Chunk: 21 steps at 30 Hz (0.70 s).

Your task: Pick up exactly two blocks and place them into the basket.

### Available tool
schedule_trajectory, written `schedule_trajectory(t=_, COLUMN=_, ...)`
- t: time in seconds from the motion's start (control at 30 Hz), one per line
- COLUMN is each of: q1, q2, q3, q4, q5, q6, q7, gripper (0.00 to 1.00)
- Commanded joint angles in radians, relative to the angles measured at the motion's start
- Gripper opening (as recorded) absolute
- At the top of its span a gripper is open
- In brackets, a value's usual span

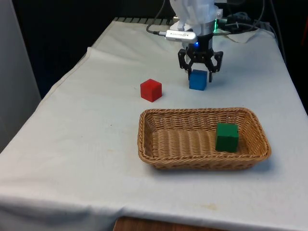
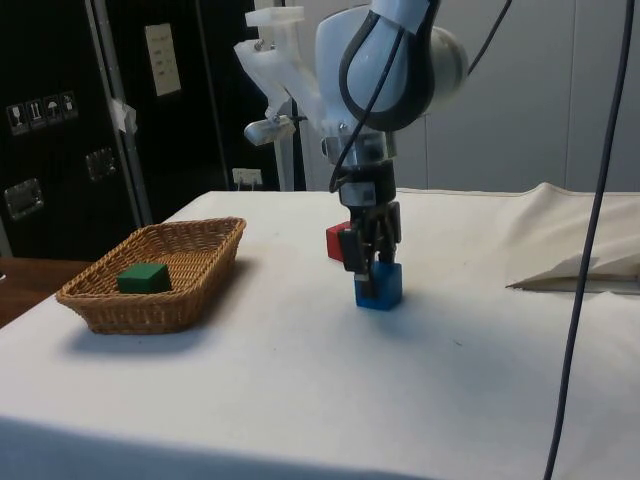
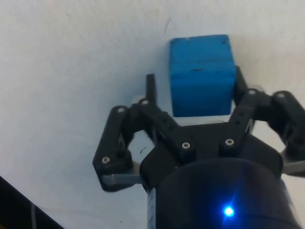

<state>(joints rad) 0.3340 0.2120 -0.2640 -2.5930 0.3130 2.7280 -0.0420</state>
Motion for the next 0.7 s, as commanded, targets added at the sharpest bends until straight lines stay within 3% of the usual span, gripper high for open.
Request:
schedule_trajectory(t=0.0, q1=0.004, q2=0.006, q3=-0.006, q4=0.0, q5=-0.014, q6=0.007, q7=0.01, gripper=0.29)
schedule_trajectory(t=0.07, q1=0.004, q2=0.006, q3=-0.006, q4=0.0, q5=-0.014, q6=0.007, q7=0.011, gripper=0.07)
schedule_trajectory(t=0.1, q1=0.004, q2=0.006, q3=-0.006, q4=0.0, q5=-0.014, q6=0.007, q7=0.011, gripper=0.02)
schedule_trajectory(t=0.17, q1=-0.001, q2=-0.001, q3=0.0, q4=0.0, q5=-0.001, q6=0.0, q7=0.0, gripper=0.02)
schedule_trajectory(t=0.2, q1=0.004, q2=0.006, q3=-0.006, q4=0.0, q5=-0.014, q6=0.007, q7=0.011, gripper=0.02)
schedule_trajectory(t=0.43, q1=0.004, q2=0.002, q3=-0.013, q4=0.006, q5=-0.024, q6=-0.002, q7=0.015, gripper=0.03)
schedule_trajectory(t=0.47, q1=-0.001, q2=-0.001, q3=-0.001, q4=0.001, q5=-0.001, q6=0.0, q7=0.0, gripper=0.03)
schedule_trajectory(t=0.5, q1=0.005, q2=0.0, q3=-0.016, q4=0.009, q5=-0.029, q6=-0.005, q7=0.017, gripper=0.03)
schedule_trajectory(t=0.67, q1=0.005, q2=-0.011, q3=-0.036, q4=0.032, q5=-0.056, q6=-0.026, q7=0.025, gripper=0.03)
